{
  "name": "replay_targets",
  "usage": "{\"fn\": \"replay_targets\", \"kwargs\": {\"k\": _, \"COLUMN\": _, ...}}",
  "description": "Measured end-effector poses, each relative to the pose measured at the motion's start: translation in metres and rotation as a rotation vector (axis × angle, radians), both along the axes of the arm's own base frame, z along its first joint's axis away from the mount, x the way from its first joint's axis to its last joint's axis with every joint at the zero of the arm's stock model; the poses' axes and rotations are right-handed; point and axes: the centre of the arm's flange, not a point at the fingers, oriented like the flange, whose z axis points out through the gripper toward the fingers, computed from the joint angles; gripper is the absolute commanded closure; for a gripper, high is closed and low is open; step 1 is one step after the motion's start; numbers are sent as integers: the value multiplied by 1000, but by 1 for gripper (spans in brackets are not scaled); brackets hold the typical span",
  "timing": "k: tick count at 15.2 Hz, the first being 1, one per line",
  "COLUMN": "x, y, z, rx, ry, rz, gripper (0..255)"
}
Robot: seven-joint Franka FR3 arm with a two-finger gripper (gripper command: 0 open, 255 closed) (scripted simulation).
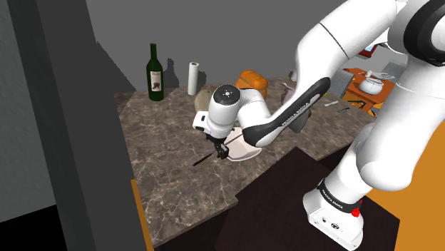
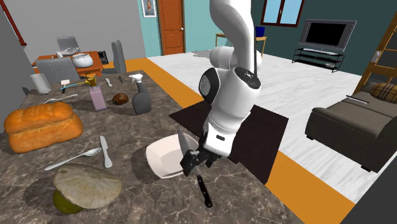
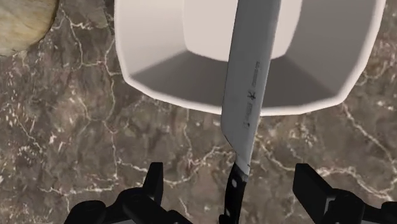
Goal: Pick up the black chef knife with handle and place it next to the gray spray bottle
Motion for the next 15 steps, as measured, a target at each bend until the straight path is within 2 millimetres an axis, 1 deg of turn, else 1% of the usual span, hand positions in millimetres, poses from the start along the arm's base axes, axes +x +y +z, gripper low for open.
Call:
{"fn": "replay_targets", "kwargs": {"k": 3, "x": 4, "y": 1, "z": -19, "rx": -14, "ry": 2, "rz": 26, "gripper": 0}}
{"fn": "replay_targets", "kwargs": {"k": 7, "x": 8, "y": -4, "z": -36, "rx": -16, "ry": 2, "rz": 30, "gripper": 0}}
{"fn": "replay_targets", "kwargs": {"k": 10, "x": 10, "y": -5, "z": -41, "rx": -17, "ry": 2, "rz": 31, "gripper": 0}}
{"fn": "replay_targets", "kwargs": {"k": 14, "x": 10, "y": -6, "z": -41, "rx": -17, "ry": 2, "rz": 31, "gripper": 0}}
{"fn": "replay_targets", "kwargs": {"k": 15, "x": 10, "y": -6, "z": -41, "rx": -17, "ry": 2, "rz": 31, "gripper": 255}}
